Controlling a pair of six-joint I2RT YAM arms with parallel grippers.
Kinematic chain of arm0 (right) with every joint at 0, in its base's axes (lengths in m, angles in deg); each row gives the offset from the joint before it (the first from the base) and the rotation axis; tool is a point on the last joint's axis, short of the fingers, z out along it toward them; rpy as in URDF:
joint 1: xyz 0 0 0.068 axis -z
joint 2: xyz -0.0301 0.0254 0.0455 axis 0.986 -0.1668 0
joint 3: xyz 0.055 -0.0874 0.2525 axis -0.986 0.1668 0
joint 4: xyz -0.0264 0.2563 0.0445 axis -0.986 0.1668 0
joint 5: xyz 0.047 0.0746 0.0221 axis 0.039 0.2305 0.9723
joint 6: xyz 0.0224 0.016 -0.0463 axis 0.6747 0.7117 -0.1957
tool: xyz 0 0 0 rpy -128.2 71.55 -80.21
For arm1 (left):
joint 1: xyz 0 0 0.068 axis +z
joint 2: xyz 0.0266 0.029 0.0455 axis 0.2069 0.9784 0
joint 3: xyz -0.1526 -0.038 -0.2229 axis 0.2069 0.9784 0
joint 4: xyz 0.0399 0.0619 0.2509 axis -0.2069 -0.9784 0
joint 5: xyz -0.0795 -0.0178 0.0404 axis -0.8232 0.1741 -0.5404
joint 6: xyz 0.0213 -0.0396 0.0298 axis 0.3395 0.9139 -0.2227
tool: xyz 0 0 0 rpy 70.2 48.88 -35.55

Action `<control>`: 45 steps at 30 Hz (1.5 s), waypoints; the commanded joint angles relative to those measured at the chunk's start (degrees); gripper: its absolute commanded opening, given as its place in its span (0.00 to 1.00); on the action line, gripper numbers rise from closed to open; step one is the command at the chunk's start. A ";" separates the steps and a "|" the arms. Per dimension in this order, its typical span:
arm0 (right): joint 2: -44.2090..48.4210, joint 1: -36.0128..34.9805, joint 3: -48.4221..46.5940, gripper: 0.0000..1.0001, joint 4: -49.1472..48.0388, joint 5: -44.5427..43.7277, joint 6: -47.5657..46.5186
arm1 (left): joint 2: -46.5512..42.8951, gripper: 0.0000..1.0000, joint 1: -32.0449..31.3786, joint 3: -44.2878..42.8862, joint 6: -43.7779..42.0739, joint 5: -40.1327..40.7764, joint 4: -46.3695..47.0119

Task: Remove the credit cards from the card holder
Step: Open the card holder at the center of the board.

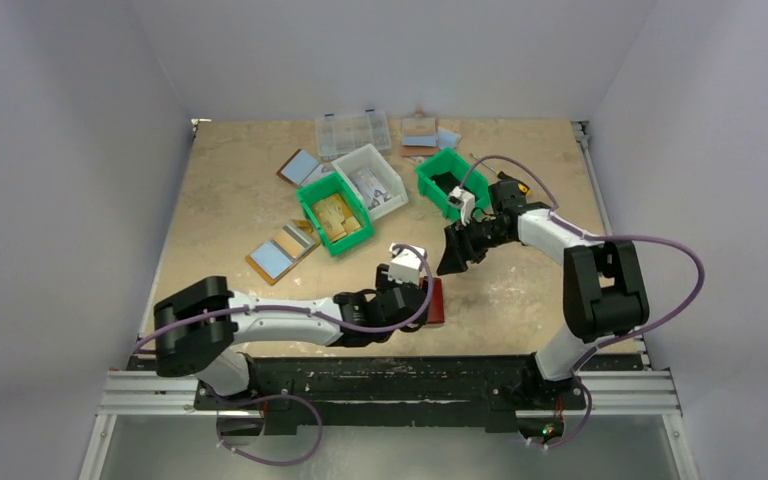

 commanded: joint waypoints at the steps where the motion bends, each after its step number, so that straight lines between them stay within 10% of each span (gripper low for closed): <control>1: -2.29 -0.14 -1.63 0.70 -0.29 0.29 4.41 | 4.52 0.58 -1.25 -4.98 3.24 5.58 -3.61; 45: -10.65 -3.29 -1.71 0.64 -1.70 -1.54 9.82 | 23.80 0.41 -2.22 -23.08 8.66 14.00 -23.97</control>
